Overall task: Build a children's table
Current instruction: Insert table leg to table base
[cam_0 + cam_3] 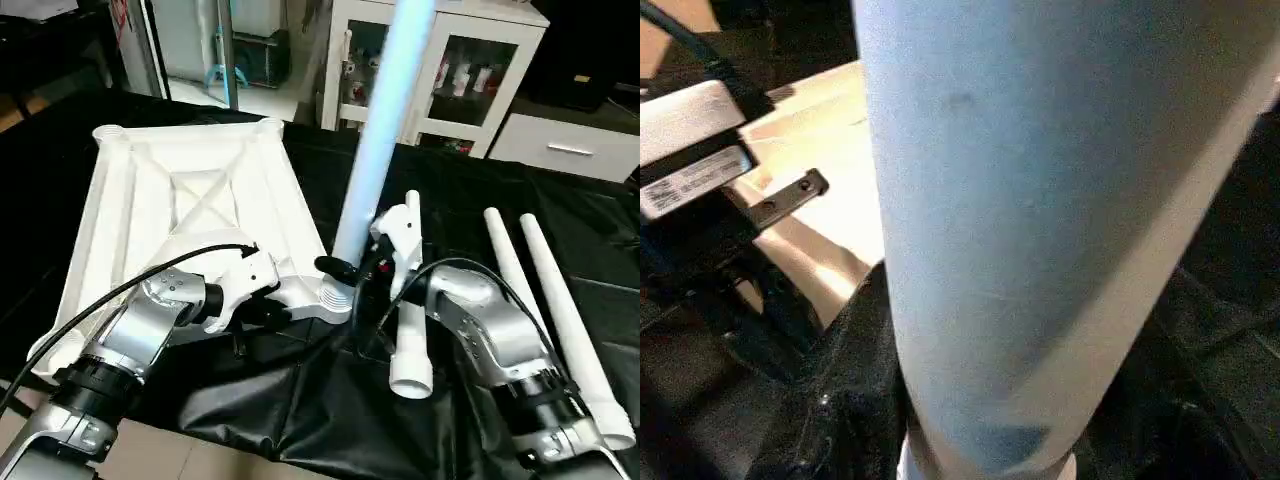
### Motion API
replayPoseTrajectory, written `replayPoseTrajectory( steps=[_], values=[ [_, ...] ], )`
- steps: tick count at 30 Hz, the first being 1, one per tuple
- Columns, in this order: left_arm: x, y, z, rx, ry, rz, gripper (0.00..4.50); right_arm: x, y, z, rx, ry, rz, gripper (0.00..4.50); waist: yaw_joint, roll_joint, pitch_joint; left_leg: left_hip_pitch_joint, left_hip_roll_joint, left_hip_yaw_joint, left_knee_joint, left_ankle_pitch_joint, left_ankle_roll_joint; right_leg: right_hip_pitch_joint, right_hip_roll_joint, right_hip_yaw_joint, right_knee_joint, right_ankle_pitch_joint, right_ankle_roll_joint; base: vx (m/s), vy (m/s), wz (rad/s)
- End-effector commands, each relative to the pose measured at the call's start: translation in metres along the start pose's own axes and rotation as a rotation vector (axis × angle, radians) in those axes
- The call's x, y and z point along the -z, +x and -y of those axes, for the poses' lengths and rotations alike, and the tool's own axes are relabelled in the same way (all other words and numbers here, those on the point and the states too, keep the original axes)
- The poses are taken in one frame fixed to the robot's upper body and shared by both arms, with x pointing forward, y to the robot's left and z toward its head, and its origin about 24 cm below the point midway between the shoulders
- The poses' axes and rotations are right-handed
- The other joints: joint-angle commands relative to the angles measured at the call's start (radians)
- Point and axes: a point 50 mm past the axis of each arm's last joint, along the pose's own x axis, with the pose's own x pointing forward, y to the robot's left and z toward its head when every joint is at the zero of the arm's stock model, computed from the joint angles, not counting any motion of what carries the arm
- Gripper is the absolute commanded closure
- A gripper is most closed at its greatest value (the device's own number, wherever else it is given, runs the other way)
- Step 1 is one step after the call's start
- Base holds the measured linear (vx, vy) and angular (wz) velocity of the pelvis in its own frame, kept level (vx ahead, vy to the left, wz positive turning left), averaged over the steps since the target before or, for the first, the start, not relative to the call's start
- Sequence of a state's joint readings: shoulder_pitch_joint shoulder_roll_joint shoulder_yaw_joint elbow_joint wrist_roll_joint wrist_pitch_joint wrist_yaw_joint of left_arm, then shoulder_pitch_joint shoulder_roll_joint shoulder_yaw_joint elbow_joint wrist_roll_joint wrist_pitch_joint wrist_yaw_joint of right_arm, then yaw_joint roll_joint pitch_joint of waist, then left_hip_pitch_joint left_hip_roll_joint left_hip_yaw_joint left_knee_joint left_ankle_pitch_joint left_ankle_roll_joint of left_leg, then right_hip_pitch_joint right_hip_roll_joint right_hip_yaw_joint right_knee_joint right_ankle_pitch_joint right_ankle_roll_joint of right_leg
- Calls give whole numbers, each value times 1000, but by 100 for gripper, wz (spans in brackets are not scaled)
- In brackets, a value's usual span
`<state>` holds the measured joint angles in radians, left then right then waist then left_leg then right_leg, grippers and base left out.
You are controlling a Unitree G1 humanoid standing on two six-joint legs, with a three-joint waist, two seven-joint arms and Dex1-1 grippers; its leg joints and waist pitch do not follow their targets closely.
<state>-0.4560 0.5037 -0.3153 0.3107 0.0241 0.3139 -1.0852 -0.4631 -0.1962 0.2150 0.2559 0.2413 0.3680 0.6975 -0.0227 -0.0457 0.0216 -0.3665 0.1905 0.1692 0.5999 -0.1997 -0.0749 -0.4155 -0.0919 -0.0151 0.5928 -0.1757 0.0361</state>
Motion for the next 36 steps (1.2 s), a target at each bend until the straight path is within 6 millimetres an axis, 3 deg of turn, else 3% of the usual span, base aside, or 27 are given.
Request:
replayPoseTrajectory(
  steps=[1,6,10,14,17,18,20,21,22,23,24,25,26,28,30,31,32,33,34,35,36],
  values=[
    [-8,0,2,12,2,63,450,53,-7,6,99,140,-217,268,1,11,-24,1,25,-24,-109,-527,-59,13,-32,13,-90,-535,-115,0,0,0],
    [-7,1,3,14,6,61,450,49,-2,6,98,142,-196,268,-1,12,-21,8,24,-26,-108,-570,-59,4,-32,11,-101,-602,-95,0,0,0],
    [-8,1,3,15,6,63,450,53,-1,5,96,131,-211,268,-2,18,-21,14,25,-27,-111,-591,-61,2,-30,9,-101,-575,-102,0,0,0],
    [-8,1,3,13,4,64,450,54,0,4,109,128,-195,268,-4,18,-21,11,26,-27,-117,-595,-63,5,-28,7,-101,-530,-115,0,0,0],
    [-6,1,3,5,-3,62,450,53,1,5,124,128,-176,268,-5,17,-16,18,24,-27,-115,-629,-58,-1,-29,5,-110,-591,-101,0,0,0],
    [-3,0,2,-39,-24,56,450,51,3,7,174,134,-145,268,-5,23,-15,20,24,-31,-116,-644,-59,-1,-31,3,-113,-624,-89,0,0,0],
    [-2,0,0,-78,-47,55,450,50,4,10,222,143,-132,268,-9,19,-12,22,23,-32,-114,-659,-60,-4,-31,-1,-119,-664,-75,0,0,0],
    [-1,0,-1,-103,-62,54,450,49,5,13,254,150,-126,268,-14,20,-10,23,21,-37,-116,-676,-59,-1,-30,-9,-125,-695,-61,0,0,0],
    [-2,1,-1,-106,-64,55,450,49,5,13,258,151,-126,268,-18,27,-9,28,24,-41,-120,-706,-62,-1,-30,-17,-128,-693,-61,0,0,0],
    [-3,2,-1,-136,-89,61,450,50,6,16,303,159,-124,268,-27,31,-8,30,26,-48,-127,-738,-64,10,-28,-35,-129,-646,-71,0,0,0],
    [-8,7,1,-173,-125,76,450,51,8,20,355,171,-128,268,-35,28,-8,21,30,-52,-134,-741,-65,23,-31,-40,-121,-609,-79,0,0,0],
    [-13,11,3,-198,-160,93,450,51,11,21,391,183,-132,268,-40,33,-8,15,32,-59,-143,-749,-66,38,-34,-47,-119,-558,-94,0,0,0],
    [-18,16,6,-222,-196,109,450,52,14,22,415,193,-134,268,-42,37,-5,19,34,-57,-145,-765,-69,35,-34,-47,-116,-540,-104,0,0,0],
    [-23,21,8,-251,-226,115,450,51,19,22,432,207,-133,268,-55,31,1,36,28,-51,-135,-759,-51,27,-40,-62,-139,-582,-100,0,0,0],
    [-29,28,12,-285,-254,116,450,49,26,21,450,220,-128,268,-65,31,-3,35,24,-51,-130,-734,-45,34,-45,-65,-147,-607,-87,0,0,0],
    [-33,33,14,-318,-276,111,450,48,32,21,473,236,-126,268,-66,10,-1,34,22,-49,-128,-706,-34,31,-47,-69,-156,-634,-79,0,0,0],
    [-38,38,14,-360,-294,105,450,47,37,20,492,246,-128,268,-68,15,1,44,22,-48,-126,-715,-33,26,-46,-81,-161,-640,-75,0,0,0],
    [-39,39,14,-371,-299,104,450,46,38,20,497,248,-129,268,-72,19,2,43,24,-50,-128,-723,-34,32,-46,-90,-160,-628,-73,0,0,0],
    [-46,43,12,-442,-334,103,450,45,45,19,525,262,-130,268,-77,17,8,25,34,-59,-146,-761,-43,53,-45,-102,-147,-598,-63,0,0,0],
    [-49,44,11,-473,-351,105,450,45,47,18,536,267,-130,268,-81,25,13,14,43,-62,-164,-808,-52,64,-39,-106,-126,-560,-67,0,0,0],
    [-53,45,9,-511,-374,111,450,44,51,16,544,279,-130,268,-55,31,19,-18,70,-48,-225,-906,-57,107,-16,-106,-27,-402,-95,0,0,0]
  ],
)
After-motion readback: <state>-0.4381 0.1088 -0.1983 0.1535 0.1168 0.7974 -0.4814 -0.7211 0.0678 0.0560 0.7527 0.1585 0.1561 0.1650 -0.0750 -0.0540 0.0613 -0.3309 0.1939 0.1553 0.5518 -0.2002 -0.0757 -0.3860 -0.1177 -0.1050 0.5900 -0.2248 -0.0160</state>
